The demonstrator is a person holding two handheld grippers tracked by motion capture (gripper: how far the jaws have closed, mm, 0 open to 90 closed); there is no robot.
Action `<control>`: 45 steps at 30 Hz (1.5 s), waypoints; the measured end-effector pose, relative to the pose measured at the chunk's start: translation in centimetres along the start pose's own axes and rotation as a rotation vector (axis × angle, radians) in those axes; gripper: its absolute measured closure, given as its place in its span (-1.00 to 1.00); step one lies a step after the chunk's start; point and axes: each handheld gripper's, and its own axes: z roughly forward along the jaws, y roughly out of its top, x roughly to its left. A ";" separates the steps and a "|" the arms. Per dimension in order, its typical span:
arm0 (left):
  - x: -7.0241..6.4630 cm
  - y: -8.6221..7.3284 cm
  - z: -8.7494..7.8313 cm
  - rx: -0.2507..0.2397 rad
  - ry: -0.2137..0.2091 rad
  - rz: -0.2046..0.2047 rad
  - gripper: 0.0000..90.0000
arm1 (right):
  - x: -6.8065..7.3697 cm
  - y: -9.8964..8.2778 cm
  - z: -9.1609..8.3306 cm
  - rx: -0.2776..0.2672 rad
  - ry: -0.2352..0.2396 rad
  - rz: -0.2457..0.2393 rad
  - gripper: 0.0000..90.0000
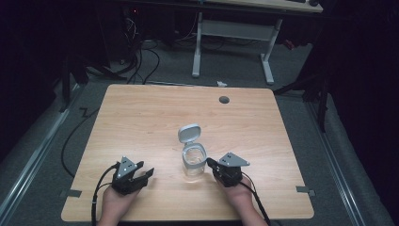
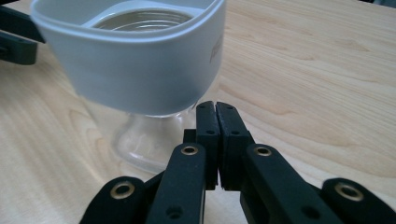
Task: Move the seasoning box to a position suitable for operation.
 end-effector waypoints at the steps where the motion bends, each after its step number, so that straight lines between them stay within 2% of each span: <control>1: -0.1 0.0 0.0 0.002 -0.001 0.000 0.07 | 0.2 -0.1 -0.1 -0.002 0.004 0.000 0.97; 9: -0.2 -0.2 0.1 0.004 -0.005 0.006 0.07 | 1.3 -0.8 -0.8 -0.005 0.028 0.002 0.96; 15: -0.1 -0.1 0.1 0.004 -0.004 0.003 0.07 | 1.4 -0.8 -0.7 -0.003 0.024 -0.001 0.95; 21: -0.3 -0.2 0.0 0.000 -0.007 0.012 0.07 | 1.2 -0.9 -0.3 0.006 0.000 0.031 0.96; 31: -0.4 -0.3 0.0 0.006 -0.018 0.018 0.07 | 1.7 -1.1 -0.5 0.013 0.016 0.016 0.95; 35: -0.5 -0.1 -0.1 -0.002 -0.029 0.001 0.07 | 1.3 -1.2 -0.9 0.022 0.011 0.026 0.86; 40: -0.9 0.2 -0.2 -0.010 -0.050 -0.031 0.05 | 0.4 -1.8 -1.7 0.030 -0.032 0.055 0.78; 41: -1.3 0.2 -0.2 -0.014 -0.061 -0.037 0.03 | -0.1 -2.1 -2.1 0.019 -0.049 0.078 0.76; 42: -1.3 0.2 -0.2 -0.014 -0.061 -0.037 0.01 | -0.1 -2.1 -2.1 0.019 -0.049 0.078 0.76; 43: -1.6 0.2 -0.2 -0.014 -0.066 -0.032 -0.01 | -0.5 -2.5 -2.5 0.011 -0.070 0.096 0.76; 45: -2.4 0.0 -0.3 -0.016 -0.088 -0.021 -0.03 | -0.8 -2.7 -2.7 0.011 -0.077 0.102 0.77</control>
